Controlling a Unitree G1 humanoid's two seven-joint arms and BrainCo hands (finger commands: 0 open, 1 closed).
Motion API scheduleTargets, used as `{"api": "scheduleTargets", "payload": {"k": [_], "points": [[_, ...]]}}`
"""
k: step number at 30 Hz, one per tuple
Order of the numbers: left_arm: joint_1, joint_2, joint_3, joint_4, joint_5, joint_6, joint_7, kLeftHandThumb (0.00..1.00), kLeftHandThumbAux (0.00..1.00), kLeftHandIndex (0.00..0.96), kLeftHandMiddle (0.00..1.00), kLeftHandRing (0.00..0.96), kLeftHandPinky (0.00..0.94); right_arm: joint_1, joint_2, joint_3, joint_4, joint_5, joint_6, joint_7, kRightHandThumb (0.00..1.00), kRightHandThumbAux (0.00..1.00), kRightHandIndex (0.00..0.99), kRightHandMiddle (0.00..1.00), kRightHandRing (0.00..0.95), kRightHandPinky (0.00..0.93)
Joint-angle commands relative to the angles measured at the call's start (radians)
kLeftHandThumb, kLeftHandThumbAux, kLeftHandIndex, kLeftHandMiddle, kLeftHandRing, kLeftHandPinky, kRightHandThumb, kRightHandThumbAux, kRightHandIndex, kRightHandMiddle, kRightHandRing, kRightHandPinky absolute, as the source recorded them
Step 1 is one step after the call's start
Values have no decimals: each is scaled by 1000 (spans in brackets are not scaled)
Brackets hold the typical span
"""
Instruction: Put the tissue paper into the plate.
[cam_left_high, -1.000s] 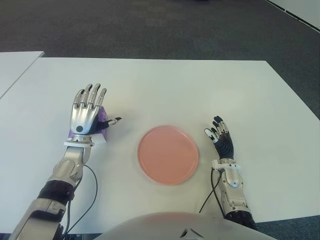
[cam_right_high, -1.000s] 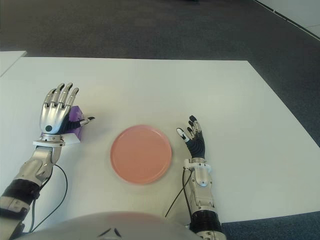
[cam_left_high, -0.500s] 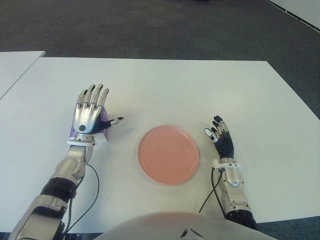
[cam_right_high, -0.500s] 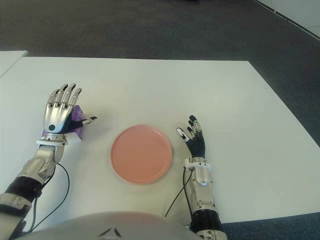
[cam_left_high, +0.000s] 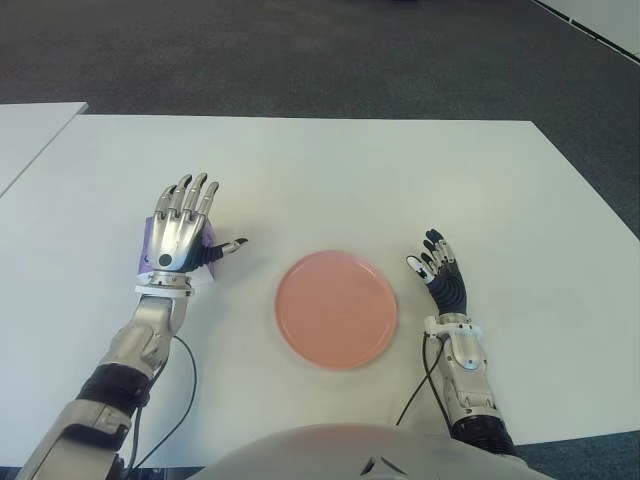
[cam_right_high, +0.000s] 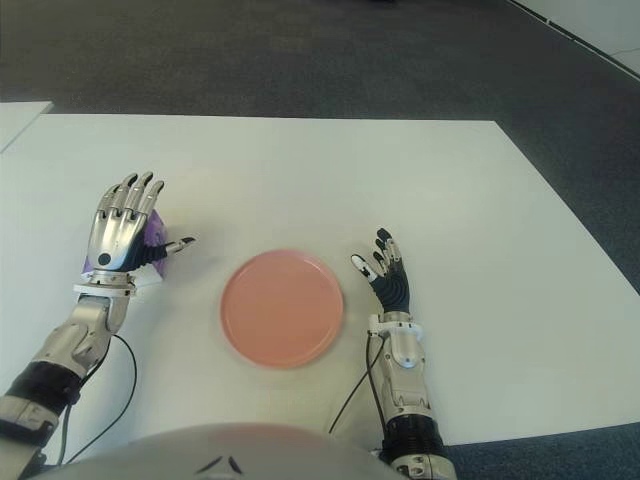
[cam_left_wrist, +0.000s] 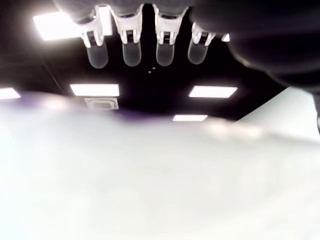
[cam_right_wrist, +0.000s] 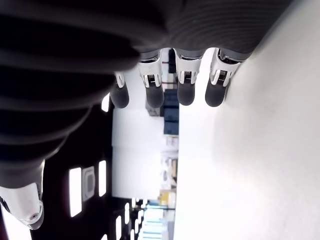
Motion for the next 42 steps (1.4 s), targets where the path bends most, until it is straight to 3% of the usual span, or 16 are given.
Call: {"api": "scheduleTargets", "payload": {"k": [1, 8, 18, 24, 42], "points": [[72, 28, 14, -99, -32, 31, -101, 188, 317, 55, 74, 43, 55, 100, 18, -7, 208, 11, 98, 15, 194, 561, 0, 40, 0, 0], [149, 48, 43, -290, -55, 94, -303, 153, 320, 90, 88, 59, 63, 89, 18, -10, 222, 19, 88, 32, 212, 532, 0, 56, 4, 0], [140, 87, 43, -284, -80, 98, -478, 141, 316, 13, 22, 4, 1, 74, 14, -13, 236, 11, 91, 33, 207, 522, 1, 57, 5, 0], [124, 102, 25, -227, -53, 87, -452, 141, 317, 1, 2, 0, 0, 71, 10, -18, 246, 15, 88, 39, 213, 536, 7, 66, 12, 0], [61, 73, 12, -83, 2, 124, -262, 155, 319, 0, 4, 0, 0, 78, -17, -14, 249, -7, 114, 33, 180, 580, 0, 41, 0, 0]]}}
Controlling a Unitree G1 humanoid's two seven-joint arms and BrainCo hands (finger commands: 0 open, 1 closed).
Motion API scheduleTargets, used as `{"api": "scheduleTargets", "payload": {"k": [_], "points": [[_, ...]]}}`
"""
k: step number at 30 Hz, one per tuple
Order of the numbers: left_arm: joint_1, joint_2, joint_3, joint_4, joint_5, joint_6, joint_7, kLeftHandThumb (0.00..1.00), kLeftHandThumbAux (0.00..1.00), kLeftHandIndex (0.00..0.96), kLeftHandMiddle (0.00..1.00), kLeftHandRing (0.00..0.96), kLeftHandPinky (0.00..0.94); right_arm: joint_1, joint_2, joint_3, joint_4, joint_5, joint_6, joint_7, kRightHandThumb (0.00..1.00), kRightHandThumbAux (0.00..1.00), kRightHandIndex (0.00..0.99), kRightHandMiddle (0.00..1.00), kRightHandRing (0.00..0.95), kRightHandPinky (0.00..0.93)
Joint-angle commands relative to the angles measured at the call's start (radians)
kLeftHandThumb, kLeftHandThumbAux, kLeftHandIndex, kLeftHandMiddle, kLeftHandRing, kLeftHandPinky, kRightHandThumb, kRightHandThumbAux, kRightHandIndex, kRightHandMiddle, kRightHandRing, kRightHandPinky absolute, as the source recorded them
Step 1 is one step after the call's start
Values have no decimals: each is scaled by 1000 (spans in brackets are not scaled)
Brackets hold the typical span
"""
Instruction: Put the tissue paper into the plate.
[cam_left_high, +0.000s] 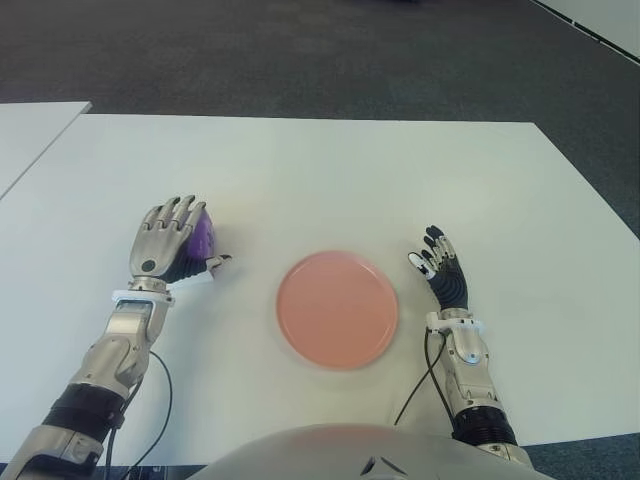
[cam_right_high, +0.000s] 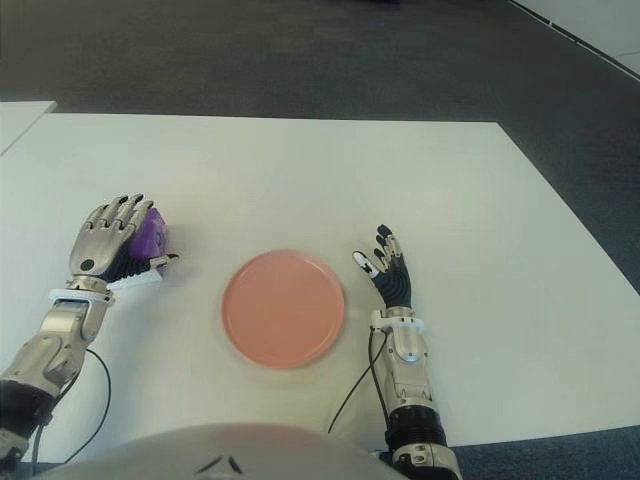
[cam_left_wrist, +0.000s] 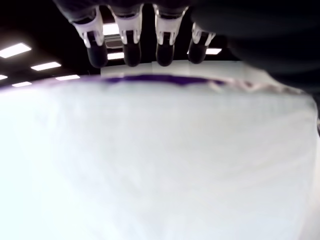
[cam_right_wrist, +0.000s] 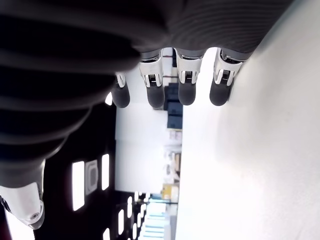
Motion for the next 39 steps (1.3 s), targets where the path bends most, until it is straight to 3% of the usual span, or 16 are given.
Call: {"api": "scheduleTargets", "payload": {"k": [1, 17, 28, 33, 39], "points": [[-38, -13, -21, 70, 16, 12, 53, 155, 320, 0, 6, 0, 0, 122, 9, 3, 186, -8, 140, 3, 179, 580, 0, 40, 0, 0], [-114, -27, -76, 218, 52, 64, 177, 150, 346, 0, 34, 0, 0, 132, -18, 4, 185, -12, 144, 22, 170, 557, 0, 16, 0, 0], [-185, -43, -121, 364, 77, 107, 325, 132, 345, 0, 26, 0, 0, 140, -33, 1, 197, 0, 75, 61, 139, 538, 0, 19, 0, 0], [-209, -47, -138, 414, 66, 108, 355, 126, 340, 0, 25, 0, 0, 152, -36, 0, 171, -5, 96, 54, 133, 536, 0, 20, 0, 0], [-225, -48, -153, 442, 46, 101, 341, 125, 353, 0, 34, 0, 0, 155, -44, 0, 177, -7, 57, 58, 127, 529, 0, 22, 0, 0]]}}
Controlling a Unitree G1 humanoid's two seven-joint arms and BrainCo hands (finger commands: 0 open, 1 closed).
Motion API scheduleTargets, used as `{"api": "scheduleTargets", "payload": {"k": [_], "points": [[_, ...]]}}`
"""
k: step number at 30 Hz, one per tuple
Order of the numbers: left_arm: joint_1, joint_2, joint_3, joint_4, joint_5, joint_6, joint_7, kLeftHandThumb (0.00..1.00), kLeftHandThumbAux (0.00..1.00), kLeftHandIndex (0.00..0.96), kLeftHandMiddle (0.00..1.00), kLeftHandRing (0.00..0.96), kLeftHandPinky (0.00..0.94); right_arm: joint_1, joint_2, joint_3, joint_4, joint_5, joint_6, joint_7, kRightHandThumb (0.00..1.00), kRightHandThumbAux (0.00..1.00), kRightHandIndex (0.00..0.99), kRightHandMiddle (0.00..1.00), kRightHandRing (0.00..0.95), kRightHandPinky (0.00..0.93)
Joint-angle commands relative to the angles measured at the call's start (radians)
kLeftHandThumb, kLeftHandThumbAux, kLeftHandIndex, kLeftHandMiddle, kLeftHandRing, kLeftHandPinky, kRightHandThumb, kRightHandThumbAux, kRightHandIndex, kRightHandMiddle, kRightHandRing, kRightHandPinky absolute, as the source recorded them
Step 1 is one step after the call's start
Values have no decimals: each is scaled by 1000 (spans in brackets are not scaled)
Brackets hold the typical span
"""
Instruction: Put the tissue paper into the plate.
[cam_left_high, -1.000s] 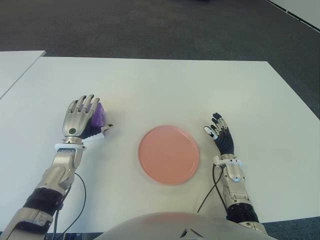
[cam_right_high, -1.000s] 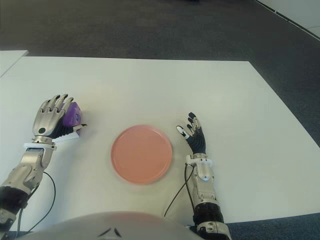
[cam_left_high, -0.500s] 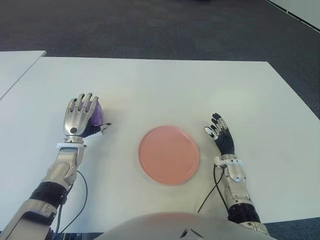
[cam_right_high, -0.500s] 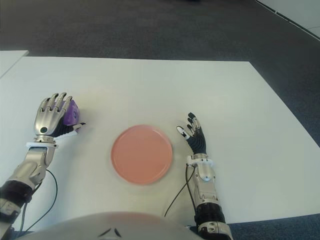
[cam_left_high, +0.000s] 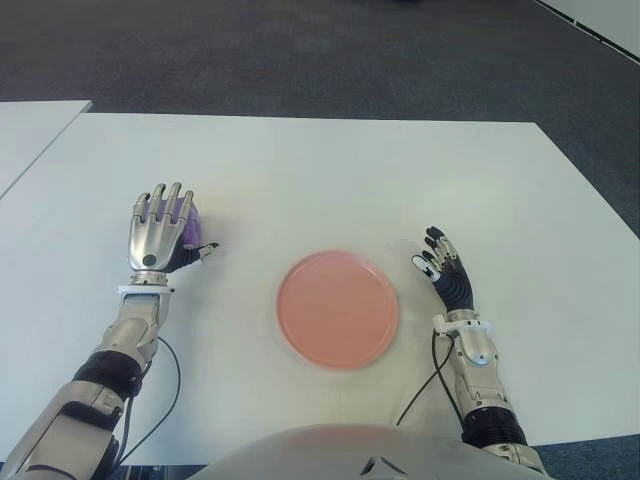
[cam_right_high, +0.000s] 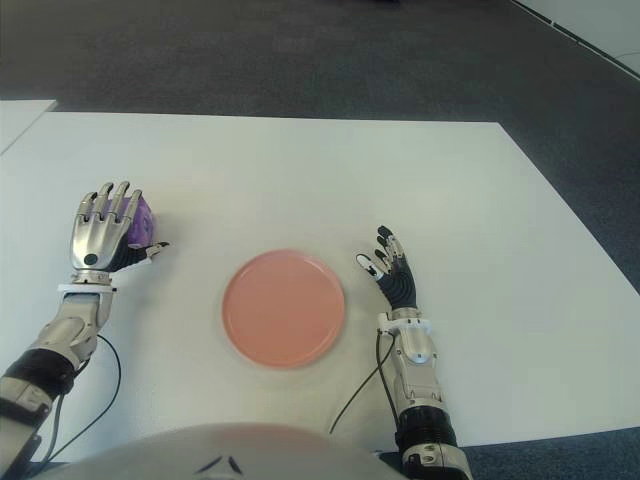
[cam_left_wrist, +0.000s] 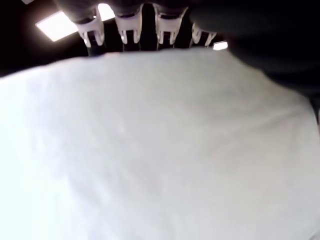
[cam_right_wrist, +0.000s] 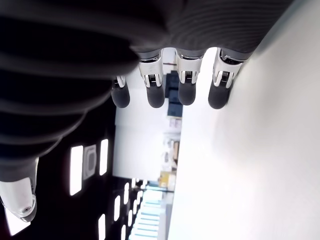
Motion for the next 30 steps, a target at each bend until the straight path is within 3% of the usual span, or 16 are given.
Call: {"api": "scheduleTargets", "payload": {"k": [1, 4, 22, 30], "points": [[-13, -12, -27, 35, -16, -1, -2, 125, 356, 0, 35, 0, 0, 151, 10, 0, 161, -7, 74, 9, 125, 526, 0, 21, 0, 0], [-12, -12, -31, 28, -28, -1, -22, 127, 363, 0, 37, 0, 0, 149, 5, -1, 171, 1, 54, 23, 121, 518, 0, 17, 0, 0], [27, -29, -22, -175, -134, 115, -434, 100, 364, 0, 6, 0, 0, 137, -20, -20, 184, 29, 64, 58, 150, 502, 0, 8, 0, 0], [-6, -54, -6, -164, -197, 149, -550, 91, 352, 7, 8, 0, 46, 126, -30, -29, 188, 40, 72, 75, 153, 505, 0, 7, 0, 0]]}}
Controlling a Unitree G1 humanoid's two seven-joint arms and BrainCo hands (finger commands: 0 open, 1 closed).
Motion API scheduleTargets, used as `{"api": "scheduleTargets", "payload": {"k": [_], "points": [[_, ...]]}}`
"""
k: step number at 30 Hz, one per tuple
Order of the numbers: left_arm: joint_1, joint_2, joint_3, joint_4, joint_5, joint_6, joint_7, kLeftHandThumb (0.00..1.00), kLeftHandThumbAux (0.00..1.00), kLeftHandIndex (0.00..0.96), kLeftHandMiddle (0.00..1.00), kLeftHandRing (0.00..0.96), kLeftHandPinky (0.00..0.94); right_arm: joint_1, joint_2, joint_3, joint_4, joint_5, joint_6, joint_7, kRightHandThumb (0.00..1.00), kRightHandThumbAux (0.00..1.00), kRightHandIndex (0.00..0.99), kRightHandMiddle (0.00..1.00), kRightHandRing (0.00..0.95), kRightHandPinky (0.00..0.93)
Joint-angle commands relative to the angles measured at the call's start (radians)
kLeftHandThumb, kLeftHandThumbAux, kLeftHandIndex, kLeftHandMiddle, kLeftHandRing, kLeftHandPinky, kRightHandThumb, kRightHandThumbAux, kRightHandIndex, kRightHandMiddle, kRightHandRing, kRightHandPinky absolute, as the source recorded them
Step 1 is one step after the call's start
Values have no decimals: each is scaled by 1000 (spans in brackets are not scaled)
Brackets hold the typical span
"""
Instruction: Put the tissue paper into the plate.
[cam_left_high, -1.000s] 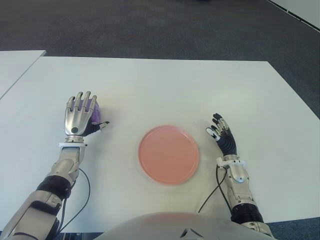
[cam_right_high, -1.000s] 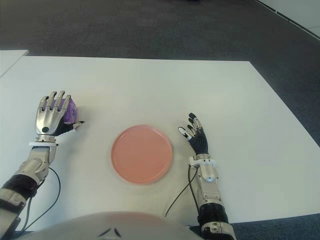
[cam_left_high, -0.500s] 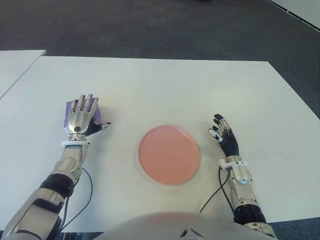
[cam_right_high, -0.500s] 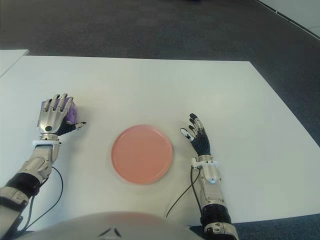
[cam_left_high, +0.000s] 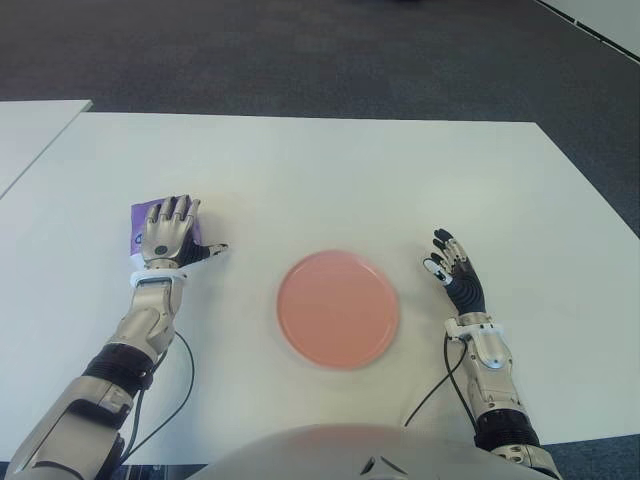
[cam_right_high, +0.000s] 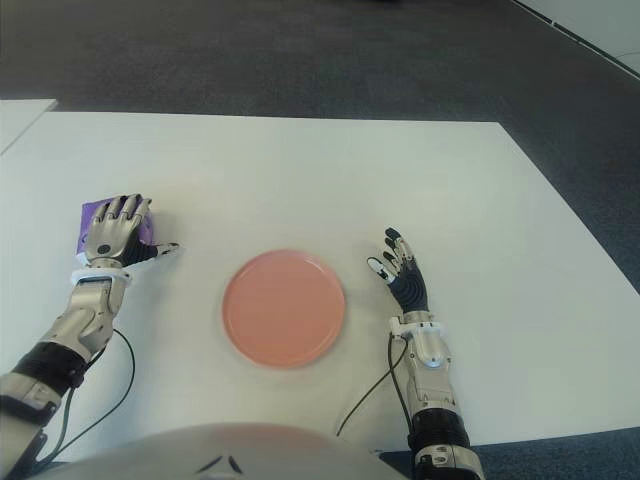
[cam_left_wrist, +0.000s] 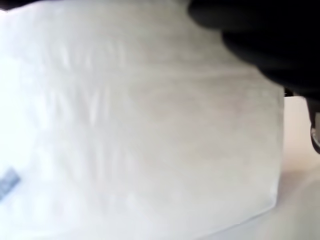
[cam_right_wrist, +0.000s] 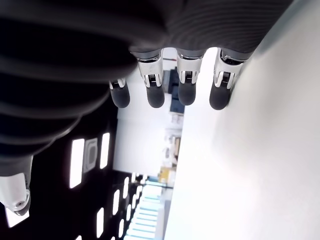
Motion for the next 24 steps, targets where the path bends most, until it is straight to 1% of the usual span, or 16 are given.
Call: {"api": "scheduleTargets", "payload": {"k": [1, 2, 4, 5, 8, 12, 15, 19, 22, 24], "points": [[-14, -36, 13, 35, -68, 9, -89, 91, 350, 9, 10, 1, 56, 121, 18, -4, 150, 14, 119, 19, 154, 505, 0, 7, 0, 0], [-38, -42, 18, 91, -90, -16, -84, 91, 349, 12, 13, 3, 64, 119, 17, -7, 154, 19, 115, 24, 155, 505, 0, 7, 0, 0], [-78, -53, 26, 183, -126, -58, -78, 97, 346, 25, 39, 38, 115, 116, 15, -11, 161, 27, 108, 34, 160, 505, 0, 8, 0, 0], [-91, -56, 28, 216, -139, -74, -76, 99, 346, 29, 45, 46, 122, 116, 14, -13, 162, 30, 106, 37, 161, 505, 0, 8, 0, 0], [-115, -63, 27, 268, -156, -98, -71, 104, 345, 39, 63, 70, 143, 113, 13, -17, 166, 33, 103, 42, 166, 506, 0, 8, 0, 0], [-142, -72, 26, 320, -187, -116, -105, 108, 350, 49, 80, 97, 166, 110, 12, -24, 170, 34, 106, 34, 170, 513, 0, 12, 0, 0], [-167, -88, 22, 387, -197, -130, -92, 112, 354, 57, 88, 110, 180, 102, 9, -30, 178, 33, 113, 26, 169, 519, 0, 14, 0, 0], [-200, -112, 14, 507, -195, -159, -32, 123, 359, 69, 102, 131, 193, 92, 5, -39, 199, 35, 102, 29, 155, 525, 0, 14, 0, 0], [-226, -129, 0, 621, -174, -185, 61, 128, 362, 74, 112, 137, 184, 85, 2, -47, 217, 38, 86, 38, 143, 523, 0, 14, 0, 0], [-237, -137, -11, 668, -162, -191, 117, 135, 368, 78, 120, 137, 175, 81, -1, -52, 228, 41, 77, 44, 136, 519, 0, 13, 0, 0]]}}
